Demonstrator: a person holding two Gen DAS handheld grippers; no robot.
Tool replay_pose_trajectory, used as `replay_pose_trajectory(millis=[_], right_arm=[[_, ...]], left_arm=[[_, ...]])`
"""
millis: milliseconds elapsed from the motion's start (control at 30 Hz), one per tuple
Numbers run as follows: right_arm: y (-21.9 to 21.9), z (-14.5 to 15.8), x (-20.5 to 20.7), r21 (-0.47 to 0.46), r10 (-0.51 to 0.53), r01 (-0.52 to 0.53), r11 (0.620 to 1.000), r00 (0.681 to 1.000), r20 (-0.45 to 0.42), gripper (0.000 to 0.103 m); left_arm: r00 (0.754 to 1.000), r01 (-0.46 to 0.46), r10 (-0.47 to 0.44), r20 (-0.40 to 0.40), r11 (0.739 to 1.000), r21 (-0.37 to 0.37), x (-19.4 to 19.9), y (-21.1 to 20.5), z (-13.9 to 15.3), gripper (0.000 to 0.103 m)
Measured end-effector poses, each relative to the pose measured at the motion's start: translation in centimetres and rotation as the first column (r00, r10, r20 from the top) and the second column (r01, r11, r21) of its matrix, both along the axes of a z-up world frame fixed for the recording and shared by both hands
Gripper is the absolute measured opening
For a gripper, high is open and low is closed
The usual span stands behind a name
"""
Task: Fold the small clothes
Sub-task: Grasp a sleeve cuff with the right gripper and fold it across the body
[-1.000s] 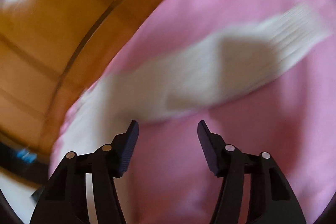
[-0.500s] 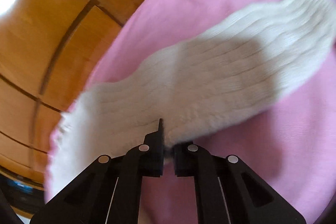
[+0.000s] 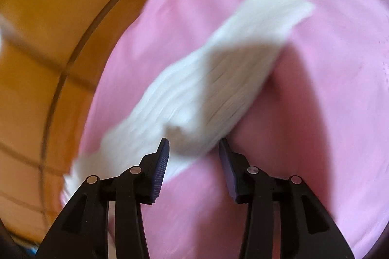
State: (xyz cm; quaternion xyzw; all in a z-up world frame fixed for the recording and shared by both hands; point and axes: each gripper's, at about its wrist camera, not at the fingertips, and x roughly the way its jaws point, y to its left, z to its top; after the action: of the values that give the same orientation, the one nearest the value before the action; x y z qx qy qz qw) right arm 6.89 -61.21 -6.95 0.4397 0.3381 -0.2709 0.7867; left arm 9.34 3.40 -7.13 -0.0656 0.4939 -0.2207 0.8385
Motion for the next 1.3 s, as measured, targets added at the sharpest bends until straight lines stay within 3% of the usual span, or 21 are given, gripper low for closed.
replay_pose_trajectory(millis=[133, 167, 200, 300, 367, 433, 500, 533, 667, 767, 867, 967, 1067, 1100, 1133, 1167, 1200, 1300], right_arm=[[-3.5, 0.3, 0.2, -0.015, -0.081, 0.081, 0.997, 0.996, -0.031, 0.027], [-4.4, 0.4, 0.3, -0.045, -0.112, 0.109, 0.993, 0.991, -0.069, 0.02], [-4.8, 0.5, 0.6, -0.062, -0.123, 0.117, 0.991, 0.988, -0.099, 0.005], [-5.6, 1.9, 0.9, -0.173, -0.135, 0.105, 0.979, 0.976, -0.172, 0.005], [-6.2, 2.8, 0.5, -0.2, -0.145, 0.109, 0.974, 0.974, -0.174, 0.005], [-5.3, 4.5, 0.5, -0.216, -0.11, 0.08, 0.973, 0.985, -0.132, 0.005], [-2.8, 6.9, 1.5, -0.264, -0.019, -0.003, 0.965, 0.996, -0.082, 0.005], [-1.5, 7.8, 2.2, -0.283, 0.026, -0.044, 0.958, 0.997, -0.066, 0.005], [5.2, 11.5, 6.3, -0.337, 0.238, -0.225, 0.914, 0.971, -0.004, 0.005], [12.0, 13.1, 10.0, -0.356, 0.413, -0.379, 0.854, 0.911, 0.021, 0.005], [20.4, 13.2, 13.1, -0.376, 0.577, -0.532, 0.759, 0.817, 0.009, 0.005], [28.9, 11.8, 15.6, -0.375, 0.707, -0.662, 0.649, 0.707, -0.025, 0.005], [36.7, 9.8, 17.2, -0.341, 0.816, -0.779, 0.525, 0.575, -0.056, 0.005], [39.2, 9.1, 17.4, -0.317, 0.857, -0.823, 0.471, 0.512, -0.057, 0.005], [40.7, 8.6, 17.4, -0.3, 0.876, -0.847, 0.439, 0.477, -0.067, 0.01], [41.9, 8.3, 17.1, -0.285, 0.886, -0.86, 0.423, 0.458, -0.069, 0.026], [42.1, 8.4, 16.8, -0.282, 0.886, -0.858, 0.43, 0.46, -0.05, 0.041], [40.9, 9.3, 14.8, -0.279, 0.875, -0.841, 0.464, 0.485, -0.007, 0.045]], left_arm=[[0.998, -0.06, 0.06, -0.013, 0.998, 0.013, 0.7, 0.9, -0.4, 0.064], [0.997, -0.074, 0.075, -0.015, 0.997, 0.02, 0.7, 1.0, -0.4, 0.064], [0.996, -0.09, 0.091, -0.014, 0.996, 0.027, 0.7, 1.2, -0.5, 0.064], [0.987, -0.161, 0.162, -0.024, 0.986, 0.032, 1.2, 2.4, -0.7, 0.064], [0.979, -0.204, 0.204, -0.024, 0.979, 0.021, 1.5, 3.4, -0.8, 0.064], [0.975, -0.219, 0.219, -0.023, 0.976, 0.001, 1.4, 4.1, -0.7, 0.066], [0.97, -0.243, 0.243, 0.0, 0.97, 0.005, 1.4, 4.6, -0.6, 0.079], [0.966, -0.259, 0.259, 0.022, 0.966, 0.002, 1.4, 4.9, -0.4, 0.08], [0.962, -0.269, 0.269, 0.034, 0.963, -0.018, 1.4, 5.6, -0.3, 0.08], [0.961, -0.275, 0.275, 0.009, 0.96, -0.055, 1.4, 6.5, -0.4, 0.08], [0.96, -0.279, 0.28, -0.004, 0.955, -0.098, 1.5, 7.2, -0.3, 0.079], [0.963, -0.267, 0.27, 0.004, 0.955, -0.125, 1.5, 7.6, 0.2, 0.079], [0.969, -0.241, 0.247, 0.024, 0.961, -0.137, 1.7, 7.9, 0.8, 0.079], [0.969, -0.239, 0.245, 0.03, 0.961, -0.135, 1.8, 7.9, 1.0, 0.079], [0.969, -0.237, 0.244, 0.036, 0.962, -0.135, 2.0, 8.0, 1.2, 0.079], [0.971, -0.23, 0.237, 0.037, 0.963, -0.14, 2.2, 8.2, 1.3, 0.079], [0.972, -0.226, 0.233, 0.036, 0.963, -0.144, 2.3, 8.3, 1.4, 0.079], [0.974, -0.218, 0.226, 0.033, 0.962, -0.161, 3.3, 8.6, 1.6, 0.078]])
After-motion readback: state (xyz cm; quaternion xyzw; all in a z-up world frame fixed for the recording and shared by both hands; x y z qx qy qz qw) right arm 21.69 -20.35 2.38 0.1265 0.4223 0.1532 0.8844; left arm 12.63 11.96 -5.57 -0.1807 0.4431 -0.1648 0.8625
